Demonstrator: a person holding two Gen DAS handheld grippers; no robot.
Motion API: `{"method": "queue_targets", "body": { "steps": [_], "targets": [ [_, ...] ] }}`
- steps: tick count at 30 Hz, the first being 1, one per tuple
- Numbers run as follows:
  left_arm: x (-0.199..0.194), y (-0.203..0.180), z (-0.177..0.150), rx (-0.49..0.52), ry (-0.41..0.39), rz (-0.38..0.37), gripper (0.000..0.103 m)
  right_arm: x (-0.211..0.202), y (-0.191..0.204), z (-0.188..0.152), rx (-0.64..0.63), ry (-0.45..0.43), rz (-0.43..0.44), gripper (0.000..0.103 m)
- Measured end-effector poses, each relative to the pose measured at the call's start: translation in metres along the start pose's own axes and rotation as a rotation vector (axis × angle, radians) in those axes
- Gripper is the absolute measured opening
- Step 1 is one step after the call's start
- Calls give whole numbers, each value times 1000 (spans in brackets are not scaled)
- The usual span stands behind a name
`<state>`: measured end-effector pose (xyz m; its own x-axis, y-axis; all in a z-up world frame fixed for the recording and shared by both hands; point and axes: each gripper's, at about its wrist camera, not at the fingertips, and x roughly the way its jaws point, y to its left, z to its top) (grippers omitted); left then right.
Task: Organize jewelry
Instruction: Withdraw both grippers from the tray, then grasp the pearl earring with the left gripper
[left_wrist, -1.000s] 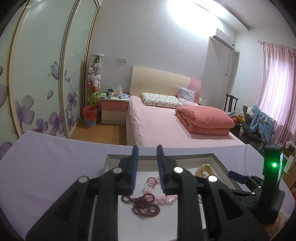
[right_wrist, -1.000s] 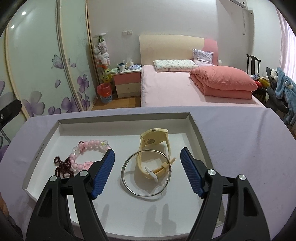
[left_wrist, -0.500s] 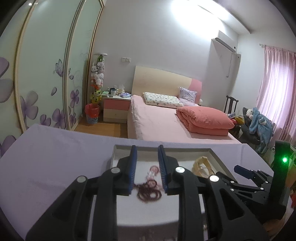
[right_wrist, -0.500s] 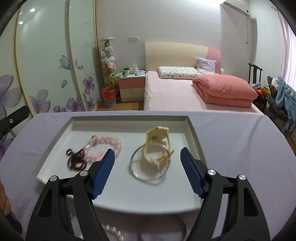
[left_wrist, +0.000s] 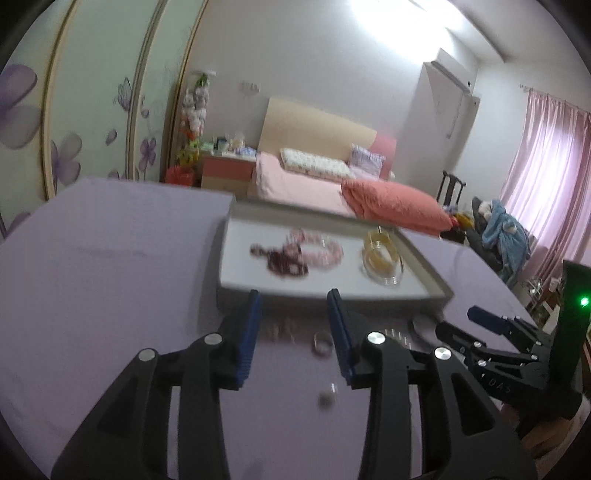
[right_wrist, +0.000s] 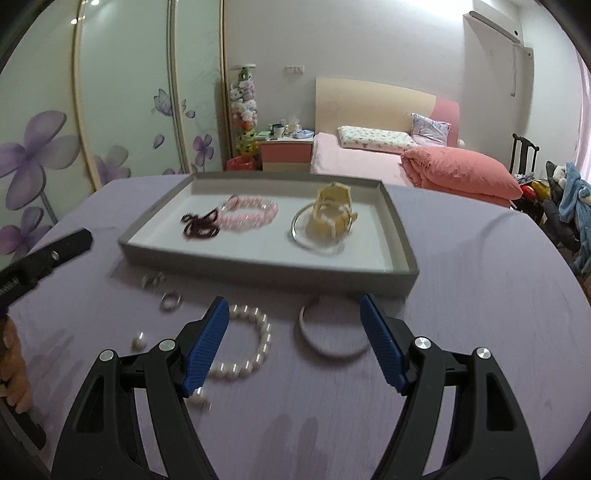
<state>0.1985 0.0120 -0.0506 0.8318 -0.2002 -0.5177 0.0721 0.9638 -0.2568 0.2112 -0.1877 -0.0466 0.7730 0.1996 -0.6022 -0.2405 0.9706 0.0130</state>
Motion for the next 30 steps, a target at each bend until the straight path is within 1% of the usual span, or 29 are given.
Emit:
{"method": "queue_targets", "body": {
  "steps": [4,9,12,14,16,22,27,29,30],
  "targets": [
    [4,-11,-14,31,75,-17,38,-4,3,-12,-16,22,-3,73],
    [17,-27,-26,76,172,-46,38,-4,0,-22,2,52,3,73],
    [29,-36,-33,113,219,-23,38,-4,-2,-20,16,48,1,73],
    [37,-37,-35,112,257,-19,37,-3,-3,-22,21,54,3,73],
    [41,-37,-36,108,273,-13,36,-3,-3,-24,23,56,4,73],
    [52,-43,-38,134,329,7,28,-1,-5,-23,27,65,8,73],
    [58,-46,-35,146,332,35,24,-1,-4,-23,24,69,8,73],
    [59,-47,-35,152,333,46,15,-1,-4,-23,22,69,6,73],
    [59,-47,-35,152,334,47,14,-1,-4,-23,22,70,7,73]
  ]
}}
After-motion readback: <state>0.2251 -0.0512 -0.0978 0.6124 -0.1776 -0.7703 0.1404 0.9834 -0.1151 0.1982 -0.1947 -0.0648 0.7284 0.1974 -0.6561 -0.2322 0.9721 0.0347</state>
